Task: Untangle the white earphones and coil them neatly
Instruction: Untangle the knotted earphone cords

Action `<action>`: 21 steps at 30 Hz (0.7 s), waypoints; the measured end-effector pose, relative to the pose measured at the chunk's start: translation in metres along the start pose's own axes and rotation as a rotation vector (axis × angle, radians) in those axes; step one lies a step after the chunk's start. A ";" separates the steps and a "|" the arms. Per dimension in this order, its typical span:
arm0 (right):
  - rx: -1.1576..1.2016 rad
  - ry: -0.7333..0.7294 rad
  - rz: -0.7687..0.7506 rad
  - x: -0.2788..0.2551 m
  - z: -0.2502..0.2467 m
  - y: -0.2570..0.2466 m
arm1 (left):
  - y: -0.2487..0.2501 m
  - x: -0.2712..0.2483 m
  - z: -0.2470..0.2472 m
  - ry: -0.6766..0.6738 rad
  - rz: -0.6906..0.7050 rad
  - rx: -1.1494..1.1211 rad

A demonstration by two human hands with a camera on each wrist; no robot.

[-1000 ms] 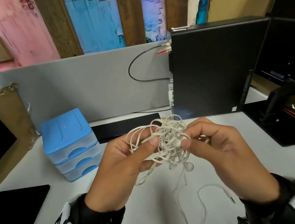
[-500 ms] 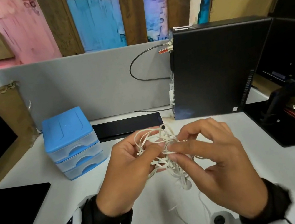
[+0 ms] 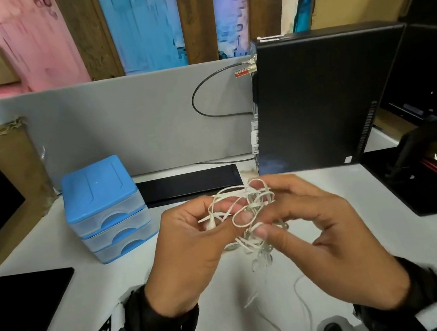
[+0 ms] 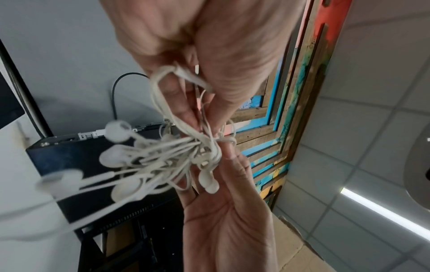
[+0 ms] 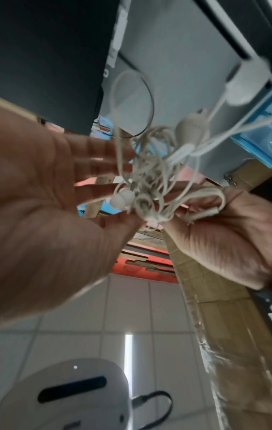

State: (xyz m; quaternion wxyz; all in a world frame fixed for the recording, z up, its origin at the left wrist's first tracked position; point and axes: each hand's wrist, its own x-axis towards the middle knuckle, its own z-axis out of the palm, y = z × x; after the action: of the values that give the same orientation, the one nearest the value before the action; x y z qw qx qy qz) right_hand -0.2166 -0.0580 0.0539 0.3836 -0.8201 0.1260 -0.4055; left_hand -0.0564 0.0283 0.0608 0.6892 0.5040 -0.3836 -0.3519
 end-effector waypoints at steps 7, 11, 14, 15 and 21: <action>0.354 0.083 0.177 0.005 -0.006 0.006 | -0.003 -0.003 -0.001 -0.081 0.088 0.114; 0.408 0.079 0.189 0.005 -0.007 0.009 | -0.008 -0.004 -0.001 -0.074 0.162 0.243; 0.427 0.032 0.206 0.005 -0.008 0.007 | -0.007 -0.004 -0.001 -0.079 0.193 0.318; 0.425 0.008 0.213 0.005 -0.008 0.007 | -0.006 -0.004 -0.002 -0.081 0.195 0.336; 0.415 -0.101 0.201 0.004 -0.004 0.000 | -0.007 -0.001 -0.008 -0.081 0.221 0.460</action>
State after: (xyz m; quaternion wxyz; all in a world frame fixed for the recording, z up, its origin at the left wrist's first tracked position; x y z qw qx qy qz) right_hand -0.2174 -0.0623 0.0578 0.5881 -0.7263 0.1017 -0.3409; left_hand -0.0508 0.0306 0.0522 0.5746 0.5881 -0.5338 -0.1978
